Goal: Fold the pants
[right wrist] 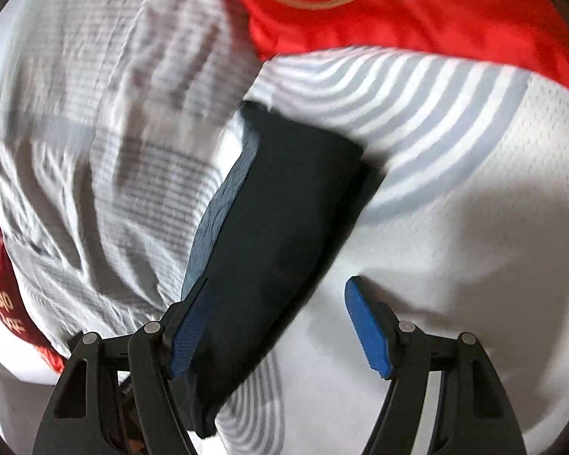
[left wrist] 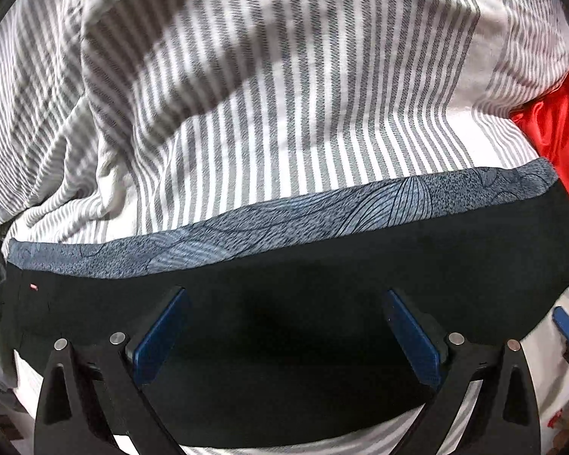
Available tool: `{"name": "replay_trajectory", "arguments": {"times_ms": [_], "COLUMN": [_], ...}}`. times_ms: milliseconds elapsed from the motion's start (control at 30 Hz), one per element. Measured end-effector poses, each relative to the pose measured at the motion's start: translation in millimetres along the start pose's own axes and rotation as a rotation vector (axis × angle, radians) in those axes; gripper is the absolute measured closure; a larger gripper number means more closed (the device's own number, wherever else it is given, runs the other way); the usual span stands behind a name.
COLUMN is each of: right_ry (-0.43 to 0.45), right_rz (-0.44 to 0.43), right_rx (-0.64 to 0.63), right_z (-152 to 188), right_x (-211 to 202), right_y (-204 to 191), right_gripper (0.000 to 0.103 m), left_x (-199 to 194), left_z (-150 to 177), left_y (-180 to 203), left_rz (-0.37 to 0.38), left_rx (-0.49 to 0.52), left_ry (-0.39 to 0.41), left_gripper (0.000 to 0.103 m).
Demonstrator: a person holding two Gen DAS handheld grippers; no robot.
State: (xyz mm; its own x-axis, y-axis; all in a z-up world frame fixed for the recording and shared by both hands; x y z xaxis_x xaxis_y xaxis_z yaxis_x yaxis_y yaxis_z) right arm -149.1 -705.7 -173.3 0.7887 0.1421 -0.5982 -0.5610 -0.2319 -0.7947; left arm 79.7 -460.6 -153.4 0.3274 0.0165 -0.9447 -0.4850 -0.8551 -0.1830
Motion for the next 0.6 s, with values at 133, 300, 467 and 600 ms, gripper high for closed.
{"name": "replay_trajectory", "arguments": {"times_ms": [133,300,467,600], "right_ry": [0.028,0.043,0.026,0.006], "right_rz": [-0.022,-0.052,-0.064,-0.070], "right_rx": [0.001,0.027,0.020,0.030], "right_z": [-14.6,-26.1,-28.8,-31.5], "right_x": [-2.4,-0.7,6.3,14.1], "right_y": [4.3,7.3,0.8,-3.4], "right_gripper": [0.028,0.028,0.027,0.028], "left_x": [7.8,20.1,36.5,36.4], "left_z": [-8.5,-20.1,-20.4,-16.7], "left_y": [5.1,25.8,44.9,43.2], "left_rz": [-0.020,-0.032,-0.057,-0.044], "left_rx": [-0.021,-0.029,-0.019,-0.025], "left_ry": [-0.008,-0.012,-0.016,0.009], "left_gripper": [0.001,0.001,0.001,0.001]}}
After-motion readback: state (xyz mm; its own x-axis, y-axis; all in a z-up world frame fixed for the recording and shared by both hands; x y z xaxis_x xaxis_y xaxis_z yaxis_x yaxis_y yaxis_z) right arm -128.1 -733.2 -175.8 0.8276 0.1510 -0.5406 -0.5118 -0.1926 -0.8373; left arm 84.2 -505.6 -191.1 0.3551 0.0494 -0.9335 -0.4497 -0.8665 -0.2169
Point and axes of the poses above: each gripper's, at about its wrist camera, not at the fingertips, and x roughly the way its jaws point, y to its right, z to its underside, the point moved 3 cm from there along x, roughly the way its jaws point, and after that the axes turned 5 degrees about -z, right-handed, at the moved point
